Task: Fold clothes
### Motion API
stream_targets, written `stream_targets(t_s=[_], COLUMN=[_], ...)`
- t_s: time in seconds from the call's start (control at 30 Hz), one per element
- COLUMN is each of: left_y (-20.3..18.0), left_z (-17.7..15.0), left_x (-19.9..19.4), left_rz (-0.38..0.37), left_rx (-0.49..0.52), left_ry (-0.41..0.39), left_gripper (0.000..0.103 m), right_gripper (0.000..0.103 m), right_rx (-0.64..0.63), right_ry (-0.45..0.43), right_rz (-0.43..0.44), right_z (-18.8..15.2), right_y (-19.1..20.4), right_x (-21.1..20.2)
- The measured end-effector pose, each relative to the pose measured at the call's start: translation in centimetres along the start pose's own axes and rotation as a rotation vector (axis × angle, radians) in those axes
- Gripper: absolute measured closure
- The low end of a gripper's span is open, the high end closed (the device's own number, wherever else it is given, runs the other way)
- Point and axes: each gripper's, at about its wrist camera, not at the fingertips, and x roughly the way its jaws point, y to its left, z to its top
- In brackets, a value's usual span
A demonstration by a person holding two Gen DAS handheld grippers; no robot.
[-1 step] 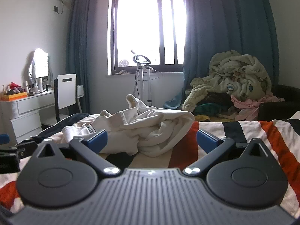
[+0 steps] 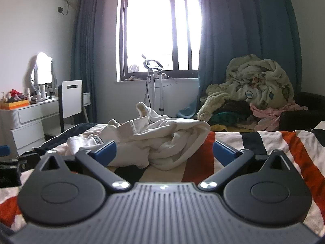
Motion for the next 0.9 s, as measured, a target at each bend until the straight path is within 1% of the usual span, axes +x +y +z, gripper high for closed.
stream_targets(t_s=[0.07, 0.17, 0.23, 0.3, 0.47, 0.9], left_y=[-0.13, 0.04, 0.07, 0.47, 0.42, 0.36], left_z=[-0.04, 0.05, 0.05, -0.3, -0.07, -0.16], left_x=[-0.03, 0.23, 0.72, 0.37, 0.23, 0.28], left_rz=[0.002, -0.002, -0.001, -0.006, -0.007, -0.013], left_rx=[0.006, -0.018, -0.016, -0.022, -0.026, -0.014], left_ry=[0.003, 0.011, 0.016, 0.001, 0.009, 0.013], left_gripper=[0.0, 0.0, 0.0, 0.0, 0.0, 0.0], right_gripper=[0.0, 0.0, 0.0, 0.0, 0.0, 0.0], right_rx=[-0.007, -0.018, -0.024, -0.023, -0.019, -0.01], right_ry=[0.0, 0.0, 0.0, -0.001, -0.001, -0.002], right_rz=[-0.001, -0.001, -0.002, -0.003, -0.001, 0.005], right_z=[0.01, 0.03, 0.05, 0.03, -0.04, -0.06], right_y=[0.05, 0.13, 0.18, 0.21, 0.16, -0.12], right_x=[-0.04, -0.1, -0.15, -0.18, -0.11, -0.16])
